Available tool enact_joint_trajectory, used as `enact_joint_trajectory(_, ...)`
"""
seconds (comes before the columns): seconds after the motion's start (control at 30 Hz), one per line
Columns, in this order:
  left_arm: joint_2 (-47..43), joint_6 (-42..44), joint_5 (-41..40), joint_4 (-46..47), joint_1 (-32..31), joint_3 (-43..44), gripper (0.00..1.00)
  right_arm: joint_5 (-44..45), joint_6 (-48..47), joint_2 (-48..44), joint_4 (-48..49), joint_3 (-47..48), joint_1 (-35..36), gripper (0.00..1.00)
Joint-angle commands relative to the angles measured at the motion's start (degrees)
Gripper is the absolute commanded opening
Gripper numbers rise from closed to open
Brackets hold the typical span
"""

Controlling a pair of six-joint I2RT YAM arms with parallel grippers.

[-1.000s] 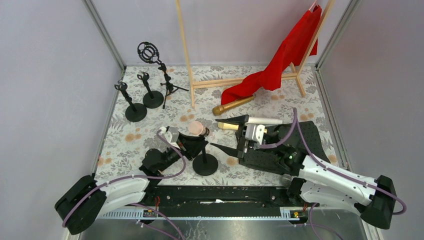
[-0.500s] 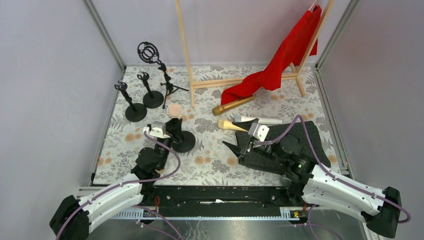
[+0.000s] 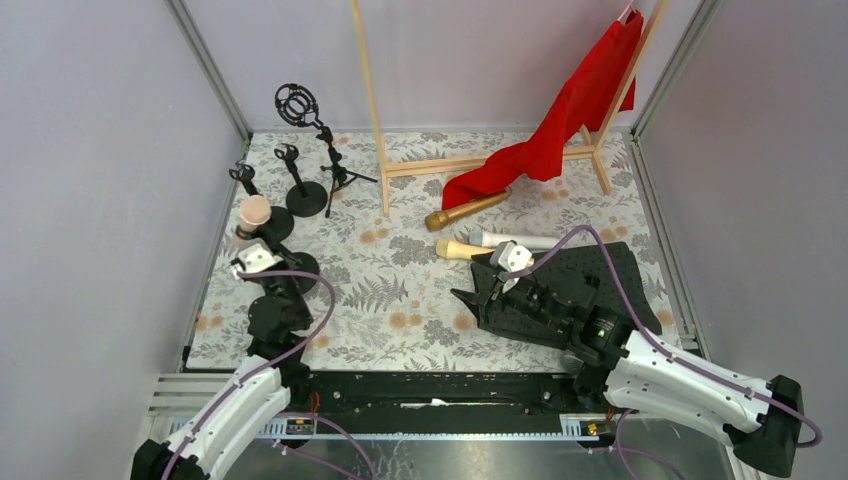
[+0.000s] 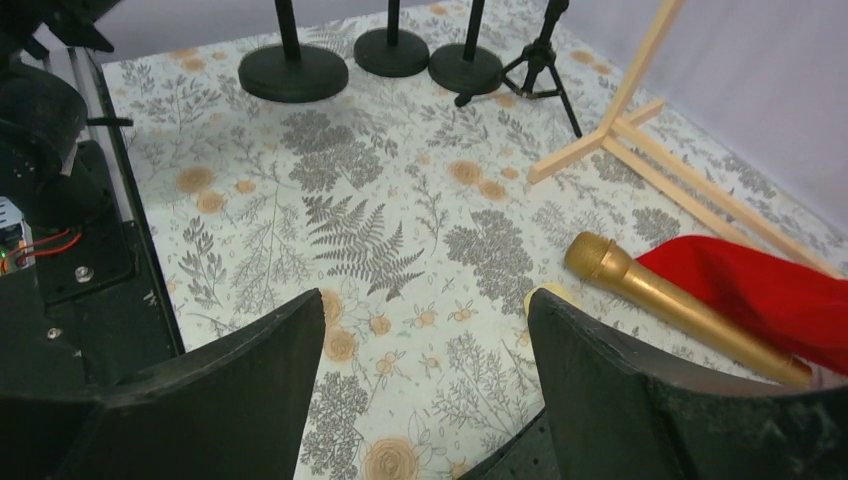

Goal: Attach the microphones to the stand

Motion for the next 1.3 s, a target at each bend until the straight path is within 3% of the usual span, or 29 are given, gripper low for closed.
enact_joint_trajectory(0.0, 0.2, -0.6, -5.3, 8.3, 5.8, 0.5, 0.0, -1.5, 1.8, 0.7, -1.7, 1.7, -0.2, 0.81)
enact_joint_trajectory(0.13, 3.6, -0.3, -6.0, 14.8, 11.8, -1.6, 0.0, -2.7, 2.8, 1.0, -1.6, 1.2, -0.2, 0.81)
enact_joint_trajectory(0.4, 18.1, -10.1, 7.0, 28.5, 29.0, -4.3, 0.0, -2.9, 1.4, 1.2, -3.0, 0.5, -0.2, 0.81)
enact_joint_trajectory(0.77, 36.8, -1.0, 9.2, 44.4, 33.0, -2.0, 0.0, -3.4, -0.5, 5.9, 0.2, -1.0, -0.2, 0.82)
enact_joint_trajectory(1.17, 48.4, -5.6, 18.3, 45.2, 41.6, 4.8, 0.0, -2.9, -0.9, 11.6, 3.5, -0.9, -0.2, 0.83)
enact_joint_trajectory(1.27, 50.5, -5.0, 19.2, 45.2, 42.1, 6.0, 0.13, -3.1, -1.1, 13.6, 4.6, 0.0, -0.2, 0.83)
